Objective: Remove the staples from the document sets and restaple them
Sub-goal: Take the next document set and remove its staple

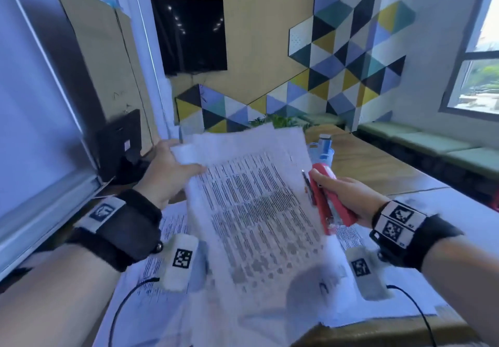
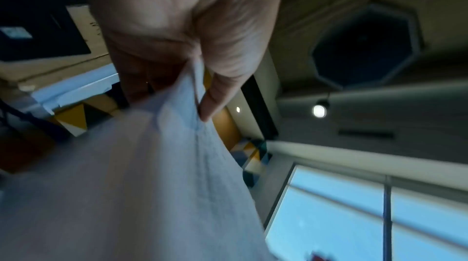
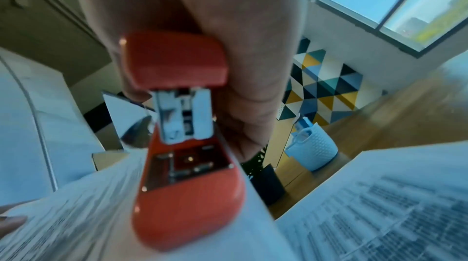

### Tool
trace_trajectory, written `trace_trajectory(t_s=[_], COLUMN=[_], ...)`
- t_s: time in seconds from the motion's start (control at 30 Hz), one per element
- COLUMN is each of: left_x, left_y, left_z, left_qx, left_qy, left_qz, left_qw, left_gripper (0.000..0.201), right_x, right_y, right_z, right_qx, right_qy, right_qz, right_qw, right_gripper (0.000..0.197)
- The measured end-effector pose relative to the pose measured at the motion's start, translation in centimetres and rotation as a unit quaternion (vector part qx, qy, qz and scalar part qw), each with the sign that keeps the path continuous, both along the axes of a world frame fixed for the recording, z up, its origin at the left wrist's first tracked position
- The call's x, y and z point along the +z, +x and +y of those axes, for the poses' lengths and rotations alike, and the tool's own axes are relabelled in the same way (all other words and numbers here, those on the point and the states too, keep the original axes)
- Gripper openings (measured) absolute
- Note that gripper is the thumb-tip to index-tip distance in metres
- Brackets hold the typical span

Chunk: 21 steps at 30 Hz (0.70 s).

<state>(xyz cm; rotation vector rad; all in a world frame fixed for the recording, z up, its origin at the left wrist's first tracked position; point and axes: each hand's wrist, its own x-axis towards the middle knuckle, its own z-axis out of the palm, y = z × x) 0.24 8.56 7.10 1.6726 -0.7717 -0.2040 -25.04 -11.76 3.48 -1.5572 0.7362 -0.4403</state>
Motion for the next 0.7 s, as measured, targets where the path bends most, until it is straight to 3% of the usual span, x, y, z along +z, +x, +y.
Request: trace_trajectory(t_s=[0.1,0.2,0.37,0.47,0.57,0.7], left_x=[-2.5,-5.3,-7.7,-7.7,-7.9,-9.2], left_y=[-1.1,-1.9,-2.9,-3.1,-3.4,-4.0], left_z=[-0.5,-1.5,-2.6,-3.0,-3.9,-5.4], left_qx=[-0.014,-0.095,-0.103,-0.073,-0.107,-0.219], left_qy=[0.193,0.383,0.554,0.597,0.58,0.593], left_qz=[-0.132,-0.181,-0.247,-0.337,-0.386,-0.363], left_qw=[0.972,0.901,0.788,0.724,0.709,0.684], left_gripper=[0.092,0.087,0.077,0.085,0.085,0.048], right_x=[-0.3,-0.4,-2.5,-3.7,-4.0,-3.6], right_y=[-0.6,-0.5,1.6,3.9,6.1,8.7], right_z=[-0.9,-1.0,-0.6,0.4,1.4,2.9], right_qx=[-0.042,-0.047,0.016,0.074,0.131,0.139], right_qy=[-0.072,-0.17,-0.265,-0.297,-0.344,-0.384], right_qz=[0.119,0.259,0.377,0.418,0.439,0.464], right_qw=[0.989,0.95,0.887,0.855,0.819,0.786], right_gripper=[0.051,0.066,0.073,0.075,0.077,0.04])
